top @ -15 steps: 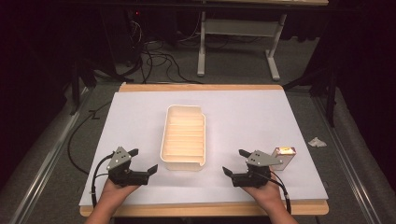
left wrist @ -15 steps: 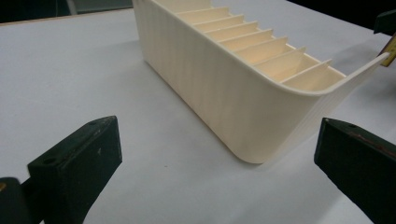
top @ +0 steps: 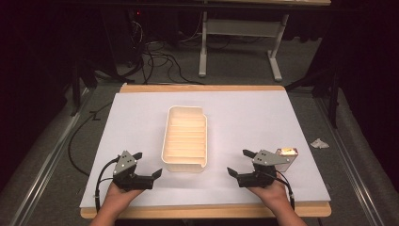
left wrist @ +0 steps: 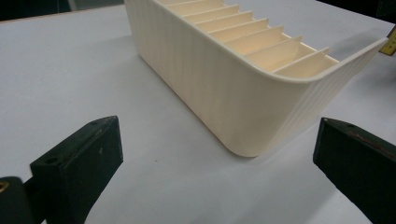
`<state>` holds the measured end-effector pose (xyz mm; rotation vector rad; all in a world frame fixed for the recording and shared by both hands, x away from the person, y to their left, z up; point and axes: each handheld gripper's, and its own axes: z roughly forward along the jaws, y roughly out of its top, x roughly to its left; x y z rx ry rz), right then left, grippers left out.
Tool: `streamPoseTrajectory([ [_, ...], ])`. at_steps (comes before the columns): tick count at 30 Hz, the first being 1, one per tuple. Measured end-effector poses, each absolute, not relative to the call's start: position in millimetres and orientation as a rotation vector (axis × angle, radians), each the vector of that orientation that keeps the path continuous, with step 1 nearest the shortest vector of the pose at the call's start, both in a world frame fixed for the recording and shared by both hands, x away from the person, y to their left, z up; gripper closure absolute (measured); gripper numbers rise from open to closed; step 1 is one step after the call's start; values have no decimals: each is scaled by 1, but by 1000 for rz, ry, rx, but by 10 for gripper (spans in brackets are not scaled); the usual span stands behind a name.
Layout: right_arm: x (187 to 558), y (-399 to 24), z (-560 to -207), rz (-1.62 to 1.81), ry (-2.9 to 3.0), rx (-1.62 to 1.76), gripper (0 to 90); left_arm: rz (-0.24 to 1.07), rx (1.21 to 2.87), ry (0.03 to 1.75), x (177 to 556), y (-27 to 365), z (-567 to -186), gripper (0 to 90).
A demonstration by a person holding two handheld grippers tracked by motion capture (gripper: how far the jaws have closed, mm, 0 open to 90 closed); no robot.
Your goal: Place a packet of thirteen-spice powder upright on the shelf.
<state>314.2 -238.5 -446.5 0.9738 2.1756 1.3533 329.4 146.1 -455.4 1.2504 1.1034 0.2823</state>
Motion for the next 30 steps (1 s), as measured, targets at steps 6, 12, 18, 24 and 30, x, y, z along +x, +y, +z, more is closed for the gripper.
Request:
streamPoseTrajectory([
  [6,314,-236,-445,1344,2182,963,90,290,1250,1099,325,149,-454,23],
  [12,315,-234,-445,1356,2186,956,55,293,1273,1086,324,149,-455,25],
  [18,314,-236,-438,1392,2178,964,0,292,1278,1081,324,148,-455,26],
  [24,310,-239,-431,1409,2177,932,0,295,1280,1082,325,147,-456,26],
  [30,305,-242,-422,1434,2161,899,0,296,1271,1088,326,149,-456,27],
])
